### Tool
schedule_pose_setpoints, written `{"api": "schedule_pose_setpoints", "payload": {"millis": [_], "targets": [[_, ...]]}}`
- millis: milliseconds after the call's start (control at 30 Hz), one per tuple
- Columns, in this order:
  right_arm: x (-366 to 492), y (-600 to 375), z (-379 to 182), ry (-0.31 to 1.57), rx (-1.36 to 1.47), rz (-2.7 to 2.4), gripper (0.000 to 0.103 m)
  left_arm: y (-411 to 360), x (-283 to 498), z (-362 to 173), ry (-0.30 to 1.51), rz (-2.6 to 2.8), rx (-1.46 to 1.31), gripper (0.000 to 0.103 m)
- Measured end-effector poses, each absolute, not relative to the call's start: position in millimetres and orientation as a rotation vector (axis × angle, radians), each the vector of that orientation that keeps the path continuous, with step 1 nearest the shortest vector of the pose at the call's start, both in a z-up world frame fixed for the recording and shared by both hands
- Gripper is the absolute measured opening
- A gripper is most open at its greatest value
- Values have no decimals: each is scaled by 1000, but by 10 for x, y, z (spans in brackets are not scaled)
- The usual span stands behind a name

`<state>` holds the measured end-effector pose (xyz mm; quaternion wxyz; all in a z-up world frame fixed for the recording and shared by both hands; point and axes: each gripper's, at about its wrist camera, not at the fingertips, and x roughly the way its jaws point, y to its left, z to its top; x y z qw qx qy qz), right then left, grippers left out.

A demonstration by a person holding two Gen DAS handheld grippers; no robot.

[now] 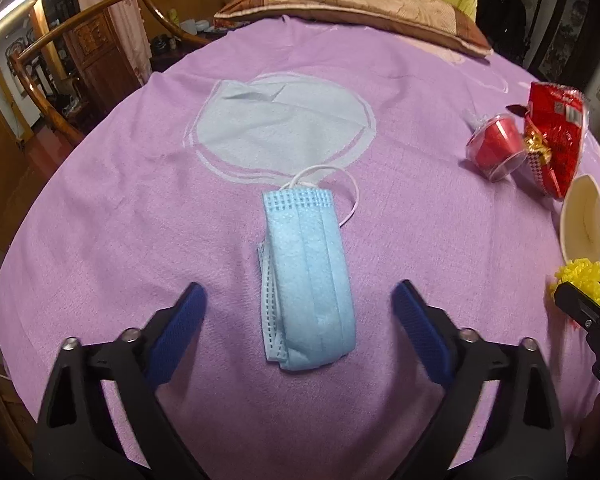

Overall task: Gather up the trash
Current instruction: 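Close the left tool on the blue mask while the right tool grasps the yellow netting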

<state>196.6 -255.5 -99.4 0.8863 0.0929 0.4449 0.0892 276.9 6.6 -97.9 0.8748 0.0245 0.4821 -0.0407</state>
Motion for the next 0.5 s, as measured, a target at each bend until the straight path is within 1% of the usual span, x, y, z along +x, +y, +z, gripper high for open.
{"api": "schedule_pose_setpoints", "payload": {"millis": [33,100,133,167,233,300,400,500], "targets": [[1962,-2561,-991,927,195,182,43,60,2747,-962,992,-101,46,77],[1978,-2569,-1012,943,202,184,43,37,2715,-940,970,-130,46,61],[1978,-2575,-1015,944,206,184,44,34,2708,-934,965,-136,45,58],[1977,-2573,-1014,943,205,182,45,32,2705,-931,962,-139,43,52],[1977,-2561,-1015,945,199,179,45,44,2705,-922,957,-142,34,47],[1981,-2557,-1015,946,196,177,45,66,2706,-914,953,-146,21,39],[1966,-2570,-1005,942,200,167,45,111,2678,-877,931,-168,-13,33],[1906,-2597,-956,925,227,167,44,121,2543,-767,855,-209,-25,33]]}}
